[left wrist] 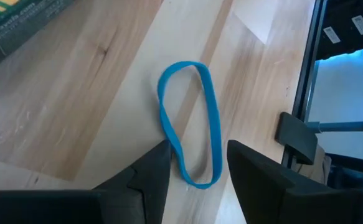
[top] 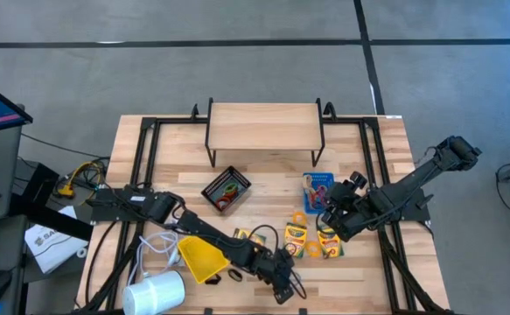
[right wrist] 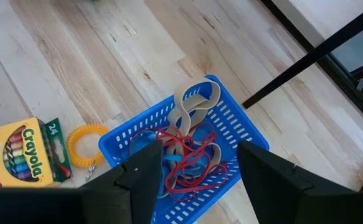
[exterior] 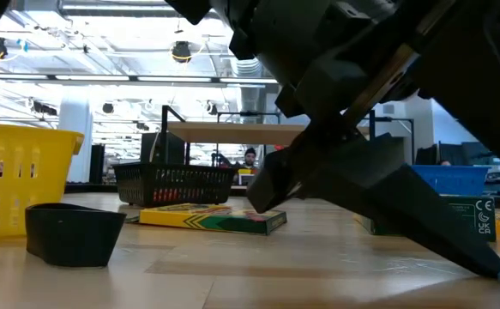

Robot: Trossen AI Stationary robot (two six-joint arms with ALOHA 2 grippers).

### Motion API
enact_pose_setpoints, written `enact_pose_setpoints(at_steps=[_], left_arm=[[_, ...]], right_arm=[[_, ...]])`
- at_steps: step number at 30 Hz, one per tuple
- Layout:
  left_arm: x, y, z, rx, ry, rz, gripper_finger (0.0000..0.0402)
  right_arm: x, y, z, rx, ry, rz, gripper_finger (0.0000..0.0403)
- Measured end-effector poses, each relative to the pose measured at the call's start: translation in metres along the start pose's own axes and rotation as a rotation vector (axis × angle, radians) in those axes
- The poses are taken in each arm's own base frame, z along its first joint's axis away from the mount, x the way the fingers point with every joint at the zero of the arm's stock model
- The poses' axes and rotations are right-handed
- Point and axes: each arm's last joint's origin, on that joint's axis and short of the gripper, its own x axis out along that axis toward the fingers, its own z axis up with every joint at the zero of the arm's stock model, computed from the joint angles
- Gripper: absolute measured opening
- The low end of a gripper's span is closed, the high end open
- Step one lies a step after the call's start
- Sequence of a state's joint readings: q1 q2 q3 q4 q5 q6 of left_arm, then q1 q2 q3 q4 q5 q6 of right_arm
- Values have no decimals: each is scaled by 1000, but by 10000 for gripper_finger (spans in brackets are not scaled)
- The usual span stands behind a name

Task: Pick & Place Office Desk Supplies
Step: Put the black rubber band into the blue bin

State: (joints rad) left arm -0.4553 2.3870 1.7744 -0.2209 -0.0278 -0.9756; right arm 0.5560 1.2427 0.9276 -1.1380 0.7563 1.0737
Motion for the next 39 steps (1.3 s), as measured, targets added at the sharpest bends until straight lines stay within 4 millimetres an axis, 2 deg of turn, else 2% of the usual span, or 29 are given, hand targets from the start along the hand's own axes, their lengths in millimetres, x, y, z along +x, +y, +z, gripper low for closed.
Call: enact_pose_setpoints(at_steps=[9, 39], left_arm=[[0, 7, 9, 38, 9, 5, 132], [0, 13, 12, 82, 24, 26, 131]], right_arm=[[0, 0, 0, 1, 0, 1, 203], [0, 2, 1, 14, -7, 13, 203]])
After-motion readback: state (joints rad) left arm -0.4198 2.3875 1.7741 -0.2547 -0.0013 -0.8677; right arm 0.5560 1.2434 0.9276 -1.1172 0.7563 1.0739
